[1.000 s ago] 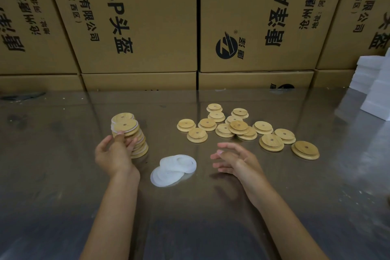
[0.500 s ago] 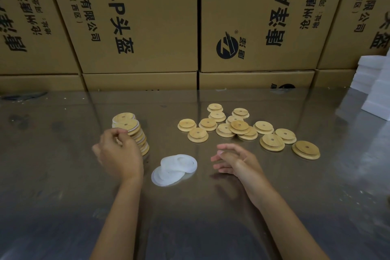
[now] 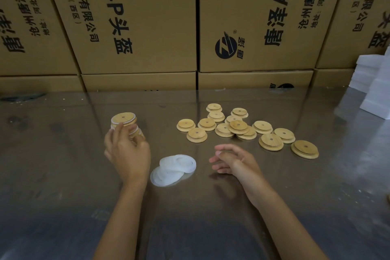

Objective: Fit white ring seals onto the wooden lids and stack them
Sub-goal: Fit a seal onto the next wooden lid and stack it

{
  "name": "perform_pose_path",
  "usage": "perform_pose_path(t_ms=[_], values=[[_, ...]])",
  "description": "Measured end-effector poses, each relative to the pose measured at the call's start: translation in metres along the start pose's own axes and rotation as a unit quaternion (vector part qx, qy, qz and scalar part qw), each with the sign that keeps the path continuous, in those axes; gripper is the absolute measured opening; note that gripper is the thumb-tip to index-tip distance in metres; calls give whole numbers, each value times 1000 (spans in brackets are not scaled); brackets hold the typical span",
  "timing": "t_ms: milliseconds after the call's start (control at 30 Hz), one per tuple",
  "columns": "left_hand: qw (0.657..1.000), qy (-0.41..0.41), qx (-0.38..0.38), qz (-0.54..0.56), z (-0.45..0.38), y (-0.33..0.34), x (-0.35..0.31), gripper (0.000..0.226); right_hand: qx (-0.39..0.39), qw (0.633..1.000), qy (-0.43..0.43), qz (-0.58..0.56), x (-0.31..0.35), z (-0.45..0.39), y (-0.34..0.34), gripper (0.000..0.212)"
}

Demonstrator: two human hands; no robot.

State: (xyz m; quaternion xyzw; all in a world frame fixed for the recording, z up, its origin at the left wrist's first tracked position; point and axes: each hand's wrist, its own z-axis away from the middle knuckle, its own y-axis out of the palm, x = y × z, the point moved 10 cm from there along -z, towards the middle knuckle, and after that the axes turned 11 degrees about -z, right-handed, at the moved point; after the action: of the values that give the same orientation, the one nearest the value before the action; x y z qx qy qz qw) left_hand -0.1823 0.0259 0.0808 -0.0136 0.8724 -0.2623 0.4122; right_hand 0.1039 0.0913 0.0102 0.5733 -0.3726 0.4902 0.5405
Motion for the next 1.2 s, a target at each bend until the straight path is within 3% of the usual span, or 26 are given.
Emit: perform_pose_path(t_ms=[167, 400, 500, 567, 667, 800, 933, 1200], values=[[995, 100, 12, 2, 15, 6, -34, 32, -2, 1000, 1, 6, -1, -2, -1, 14], [965, 225, 136, 0, 56, 44, -73, 30, -19, 1000, -17, 2, -4, -7, -5, 11], [943, 281, 179, 12, 82, 55, -90, 29, -60, 994, -76, 59, 3, -9, -11, 14], [922, 318, 219, 15, 101, 65, -100, 29, -94, 970, -131, 182, 12, -8, -17, 23], [896, 351, 273, 12, 126, 79, -107, 28, -100, 905, -173, 376, 17, -8, -21, 48], [872, 366, 326, 6, 145, 96, -107, 25, -93, 870, -136, 464, 9, -21, -22, 68], [874, 344, 343, 7, 143, 103, -99, 27, -115, 839, -89, 524, 6, -37, -27, 78], [875, 344, 340, 3, 141, 104, -98, 19, -147, 800, -89, 574, 18, -63, -37, 72]])
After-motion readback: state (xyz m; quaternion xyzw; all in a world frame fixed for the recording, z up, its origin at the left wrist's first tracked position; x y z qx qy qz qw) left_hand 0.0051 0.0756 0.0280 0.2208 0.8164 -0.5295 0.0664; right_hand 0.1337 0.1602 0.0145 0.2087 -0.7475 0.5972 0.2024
